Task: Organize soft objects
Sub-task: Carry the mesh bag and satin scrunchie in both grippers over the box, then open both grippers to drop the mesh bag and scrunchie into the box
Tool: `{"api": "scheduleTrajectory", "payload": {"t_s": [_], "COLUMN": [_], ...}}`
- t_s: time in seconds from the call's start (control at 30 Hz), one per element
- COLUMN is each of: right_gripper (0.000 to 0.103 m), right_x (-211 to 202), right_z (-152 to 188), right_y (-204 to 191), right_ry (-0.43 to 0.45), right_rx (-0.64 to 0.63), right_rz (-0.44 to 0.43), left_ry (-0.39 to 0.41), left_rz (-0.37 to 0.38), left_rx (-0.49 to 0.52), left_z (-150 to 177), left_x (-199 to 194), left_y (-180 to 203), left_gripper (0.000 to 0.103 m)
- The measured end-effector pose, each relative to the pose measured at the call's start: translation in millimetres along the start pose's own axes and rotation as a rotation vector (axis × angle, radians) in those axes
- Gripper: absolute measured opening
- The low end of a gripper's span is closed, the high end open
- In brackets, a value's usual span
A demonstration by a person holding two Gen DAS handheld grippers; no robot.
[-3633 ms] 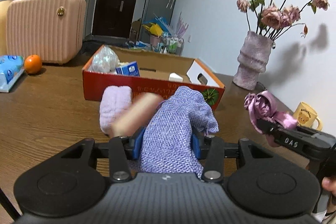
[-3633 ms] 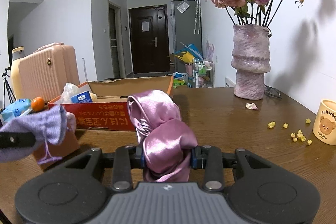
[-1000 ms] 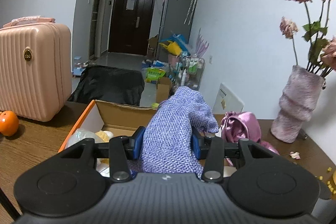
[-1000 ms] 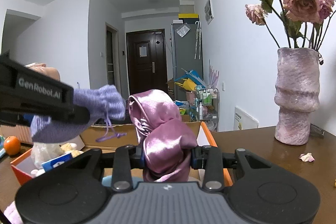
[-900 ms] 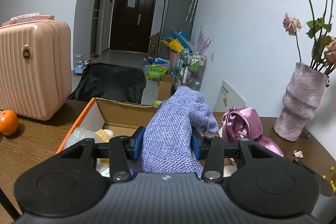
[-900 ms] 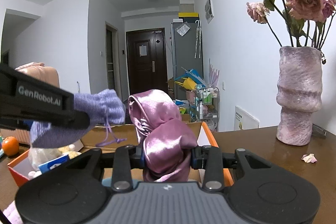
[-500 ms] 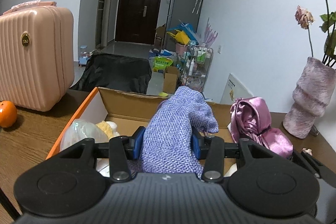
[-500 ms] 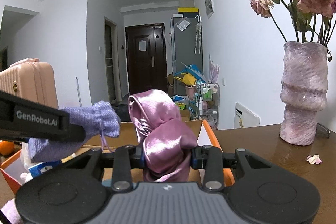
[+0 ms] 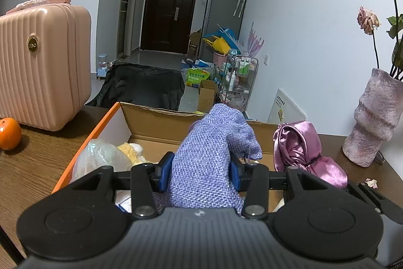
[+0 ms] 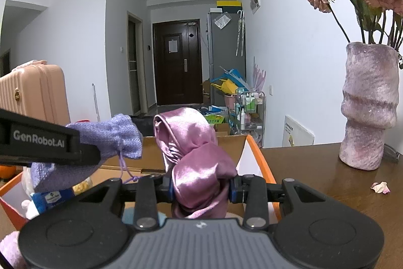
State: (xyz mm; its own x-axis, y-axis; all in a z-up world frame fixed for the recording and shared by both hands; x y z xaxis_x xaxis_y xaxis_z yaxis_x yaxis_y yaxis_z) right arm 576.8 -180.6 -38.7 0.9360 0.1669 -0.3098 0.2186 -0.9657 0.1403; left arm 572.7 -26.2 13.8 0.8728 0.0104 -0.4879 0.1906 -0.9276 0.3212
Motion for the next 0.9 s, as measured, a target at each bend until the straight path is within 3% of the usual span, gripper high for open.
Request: {"api": "scheduleTrajectory", "payload": {"t_s": [0.17, 0.27, 0.33, 0.37, 0.43, 0.5, 0.9], "right_gripper": [0.040, 0.051, 0.063, 0.067, 0.092, 0.101, 0.103], "right_x": [2, 4, 3, 3, 1, -1, 0], "right_z": [0, 1, 2, 2, 2, 3, 3], "right_y": [0, 1, 1, 1, 1, 1, 5], "right_ry": [-0.009, -0.021, -0.020, -0.016, -0.008, 0.001, -0.009], "right_rx": [-0.004, 0.000, 0.002, 0.002, 0.005, 0.007, 0.028], "right_rz": [-0.010, -0.015, -0.011, -0.008, -0.001, 0.010, 0.016], "left_ry": [0.002, 0.009, 0.027, 0.036, 0.047, 0.049, 0.039], "left_rz": [-0.002, -0.017, -0.028, -0.038, -0.058, -0.062, -0.060], "left_rx": [-0.005, -0.028, -0.053, -0.062, -0.077, -0.090, -0.113], "left_z": [-2, -2, -3, -3, -4, -4, -5], "left_x": [0, -1, -3, -4, -5, -6, -6], "left_y": [-1, -4, -8, -9, -11, -13, -16], "left_gripper": [0.047, 0.067, 0.086, 0.089, 0.098, 0.101, 0.103]}}
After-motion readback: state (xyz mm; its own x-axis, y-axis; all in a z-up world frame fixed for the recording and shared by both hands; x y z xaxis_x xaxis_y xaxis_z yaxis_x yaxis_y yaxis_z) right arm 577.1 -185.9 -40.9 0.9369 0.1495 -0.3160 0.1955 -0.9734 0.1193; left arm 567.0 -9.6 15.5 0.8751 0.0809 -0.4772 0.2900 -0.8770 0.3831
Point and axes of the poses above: each gripper's, at about its wrist camera, not at the fingertips, and x roughly the way its jaws point, y to its right, z to its underside, the point moved 1 cm from there along x, roughly the way its jaws point, and after that the axes turned 12 degrees about -x, right-handed, at the moved point
